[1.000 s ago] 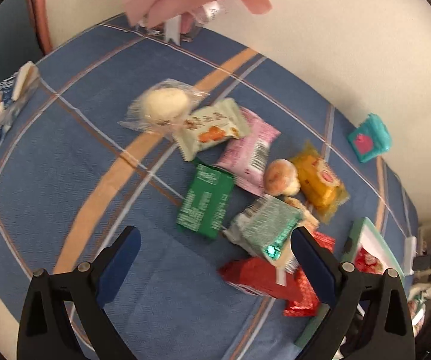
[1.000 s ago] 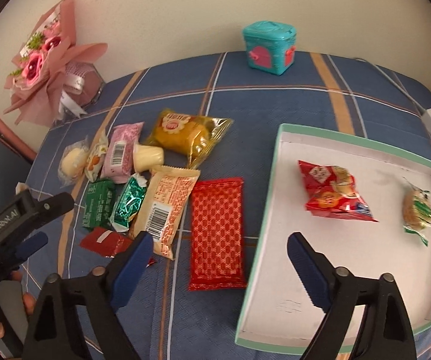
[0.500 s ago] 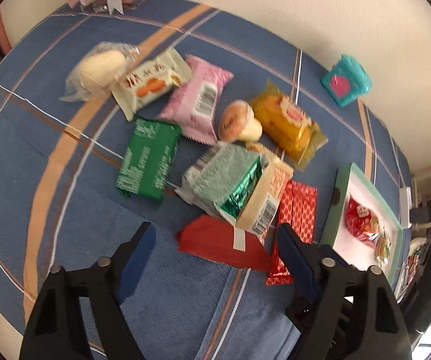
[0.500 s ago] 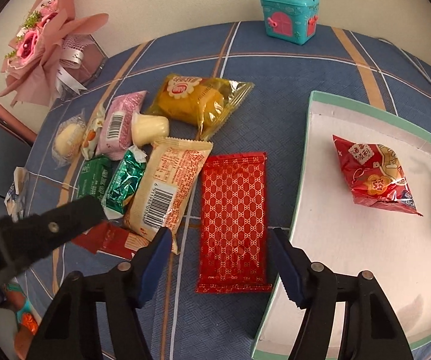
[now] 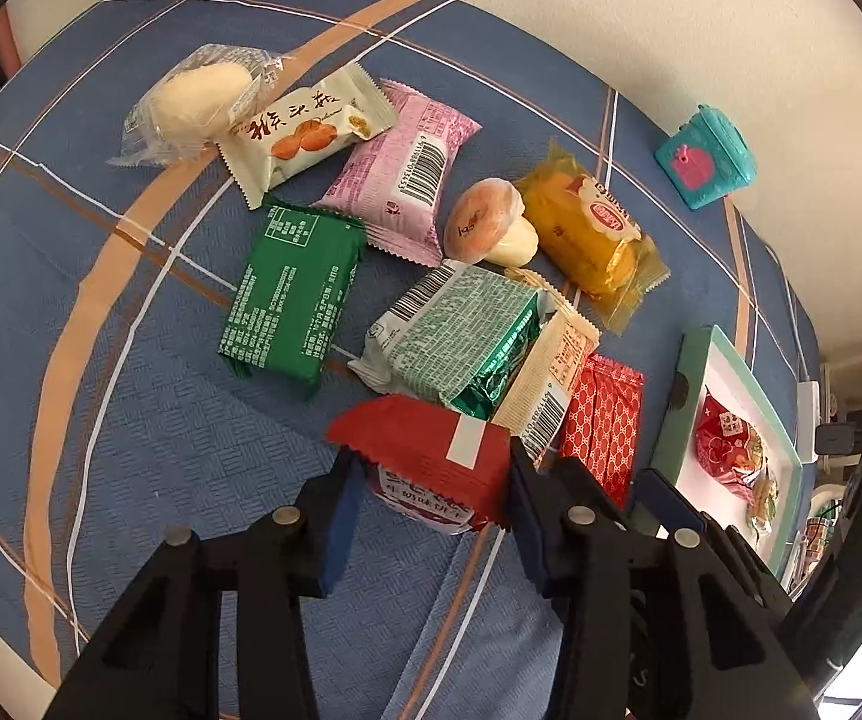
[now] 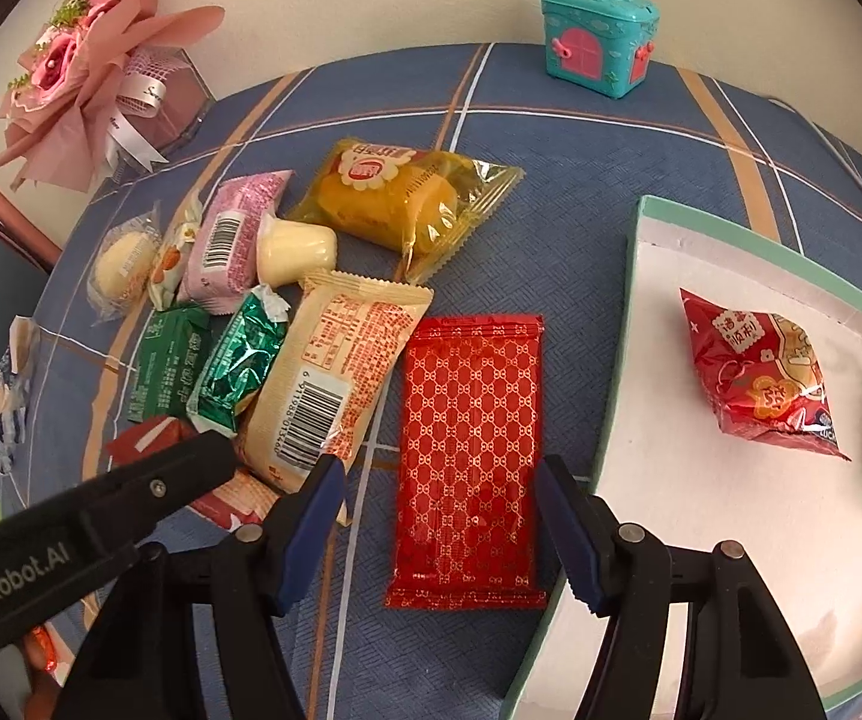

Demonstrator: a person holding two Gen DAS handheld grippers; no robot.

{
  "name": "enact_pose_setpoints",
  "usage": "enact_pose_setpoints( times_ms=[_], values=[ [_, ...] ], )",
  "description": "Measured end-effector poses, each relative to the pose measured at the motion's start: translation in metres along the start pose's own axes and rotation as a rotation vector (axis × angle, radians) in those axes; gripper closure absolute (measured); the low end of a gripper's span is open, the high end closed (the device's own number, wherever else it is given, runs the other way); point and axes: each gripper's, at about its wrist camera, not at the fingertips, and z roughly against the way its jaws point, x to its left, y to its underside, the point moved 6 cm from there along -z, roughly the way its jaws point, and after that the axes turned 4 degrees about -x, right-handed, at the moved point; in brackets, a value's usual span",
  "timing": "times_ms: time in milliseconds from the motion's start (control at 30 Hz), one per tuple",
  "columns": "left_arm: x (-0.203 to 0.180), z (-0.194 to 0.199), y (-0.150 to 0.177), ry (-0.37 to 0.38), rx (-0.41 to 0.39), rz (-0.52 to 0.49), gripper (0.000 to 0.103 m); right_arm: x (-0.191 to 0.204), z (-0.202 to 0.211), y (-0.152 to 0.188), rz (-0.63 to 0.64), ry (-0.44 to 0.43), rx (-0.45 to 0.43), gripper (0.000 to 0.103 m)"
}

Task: Organize snacks
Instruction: 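Grasp the red-white milk biscuit box with left tool while right tool grasps red wafer bar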

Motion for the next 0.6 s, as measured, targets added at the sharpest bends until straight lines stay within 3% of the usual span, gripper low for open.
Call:
enact_pose_setpoints(
  times_ms=[600],
  values=[
    [0.014, 0.011, -0.004, 0.008, -0.022, 0.049, 0.057, -0.007, -0.026, -0.014, 0.015, 0.087, 0.043, 0.036]
  ],
)
